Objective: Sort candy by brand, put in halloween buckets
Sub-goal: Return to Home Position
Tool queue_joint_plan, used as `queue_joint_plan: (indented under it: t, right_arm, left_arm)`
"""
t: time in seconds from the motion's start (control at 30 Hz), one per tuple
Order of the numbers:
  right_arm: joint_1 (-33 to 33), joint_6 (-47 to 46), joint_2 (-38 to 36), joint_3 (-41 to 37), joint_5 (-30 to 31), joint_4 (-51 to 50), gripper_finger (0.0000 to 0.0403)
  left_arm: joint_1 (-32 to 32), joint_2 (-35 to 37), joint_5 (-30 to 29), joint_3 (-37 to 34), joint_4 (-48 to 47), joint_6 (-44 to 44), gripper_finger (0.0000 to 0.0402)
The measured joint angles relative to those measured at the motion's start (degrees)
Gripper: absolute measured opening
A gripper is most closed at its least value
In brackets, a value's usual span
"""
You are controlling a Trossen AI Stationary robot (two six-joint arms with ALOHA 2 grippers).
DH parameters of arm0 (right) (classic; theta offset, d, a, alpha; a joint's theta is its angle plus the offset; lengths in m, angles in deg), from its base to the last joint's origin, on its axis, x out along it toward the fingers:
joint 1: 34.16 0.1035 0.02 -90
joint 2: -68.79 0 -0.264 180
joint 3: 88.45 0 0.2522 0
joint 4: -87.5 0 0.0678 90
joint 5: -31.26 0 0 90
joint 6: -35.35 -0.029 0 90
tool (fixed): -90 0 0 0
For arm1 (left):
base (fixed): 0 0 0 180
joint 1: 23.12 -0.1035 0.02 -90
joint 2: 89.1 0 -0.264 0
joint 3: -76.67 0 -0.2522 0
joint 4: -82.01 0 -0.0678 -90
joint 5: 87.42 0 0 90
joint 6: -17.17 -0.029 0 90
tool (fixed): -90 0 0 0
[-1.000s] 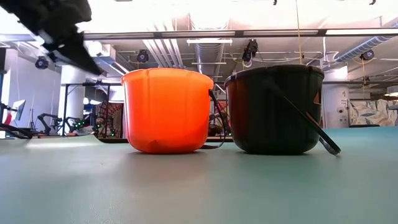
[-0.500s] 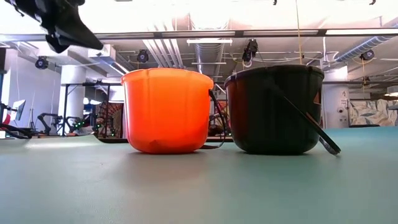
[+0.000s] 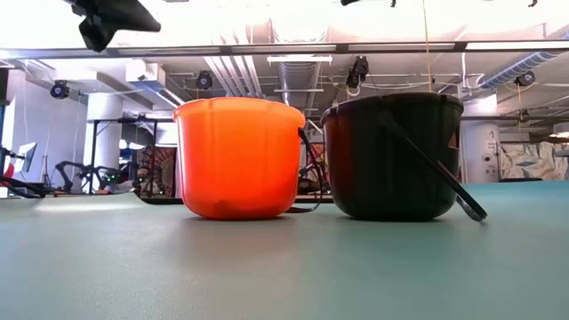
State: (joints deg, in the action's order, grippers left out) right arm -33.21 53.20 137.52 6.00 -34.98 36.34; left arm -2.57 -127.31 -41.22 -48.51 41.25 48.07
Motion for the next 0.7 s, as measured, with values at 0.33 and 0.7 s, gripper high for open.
queue_joint_plan:
  t: [0.33,0.7]
  right_arm:
    - [-0.8,-1.6,-4.7,-2.3,-18.3,4.1,0.0013]
    - [-0.9,-16.2,-13.6,-13.4,-22.2,6.6,0.0013]
  left_arm:
    - [-0.9,-2.1,24.4,0.5,1.6,-6.2,0.0006]
    - [-0.7,-3.0,29.2,-0.6,7.9,-14.0,0.0007]
